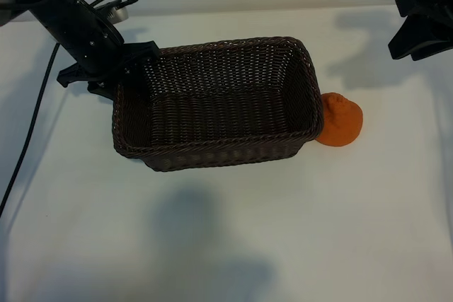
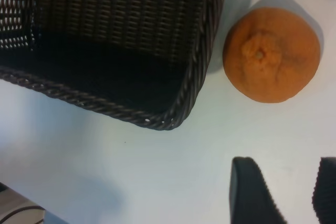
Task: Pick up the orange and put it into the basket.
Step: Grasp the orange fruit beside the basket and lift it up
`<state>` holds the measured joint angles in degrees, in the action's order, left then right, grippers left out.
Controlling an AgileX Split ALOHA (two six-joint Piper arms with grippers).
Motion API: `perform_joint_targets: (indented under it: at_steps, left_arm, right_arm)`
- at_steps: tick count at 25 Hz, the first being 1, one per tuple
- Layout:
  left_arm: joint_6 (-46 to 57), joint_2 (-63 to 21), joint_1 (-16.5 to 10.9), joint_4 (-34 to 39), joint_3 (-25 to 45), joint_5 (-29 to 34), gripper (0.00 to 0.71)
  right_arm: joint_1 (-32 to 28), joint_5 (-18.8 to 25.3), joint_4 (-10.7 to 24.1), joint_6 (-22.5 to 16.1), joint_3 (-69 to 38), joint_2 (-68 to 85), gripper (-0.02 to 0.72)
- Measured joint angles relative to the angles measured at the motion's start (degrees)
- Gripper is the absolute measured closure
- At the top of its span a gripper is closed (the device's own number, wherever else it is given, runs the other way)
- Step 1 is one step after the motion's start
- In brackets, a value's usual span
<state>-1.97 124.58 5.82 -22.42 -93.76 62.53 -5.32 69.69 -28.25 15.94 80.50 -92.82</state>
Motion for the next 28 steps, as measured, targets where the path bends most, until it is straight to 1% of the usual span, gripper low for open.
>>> perform_joint_targets:
  at_steps: [4, 8, 13, 28]
  left_arm:
    - [0.4, -1.5, -0.1, 0.0, 0.0, 1.8, 0.303]
    - [0.4, -3.3, -1.2, -0.1, -0.1, 4.1, 0.303]
    - [0.5, -4.8, -2.7, 0.2, -0.2, 4.8, 0.303]
    - [-0.5, -19.8, -2.7, 1.6, -0.2, 4.8, 0.304]
  right_arm:
    - [0.0, 0.0, 0.0, 0.0, 0.0, 0.0, 0.379]
    - [0.0, 0.0, 0.0, 0.0, 0.0, 0.0, 0.379]
    - [0.0, 0.0, 0.0, 0.0, 0.0, 0.0, 0.379]
    - [0.0, 0.0, 0.0, 0.0, 0.0, 0.0, 0.379]
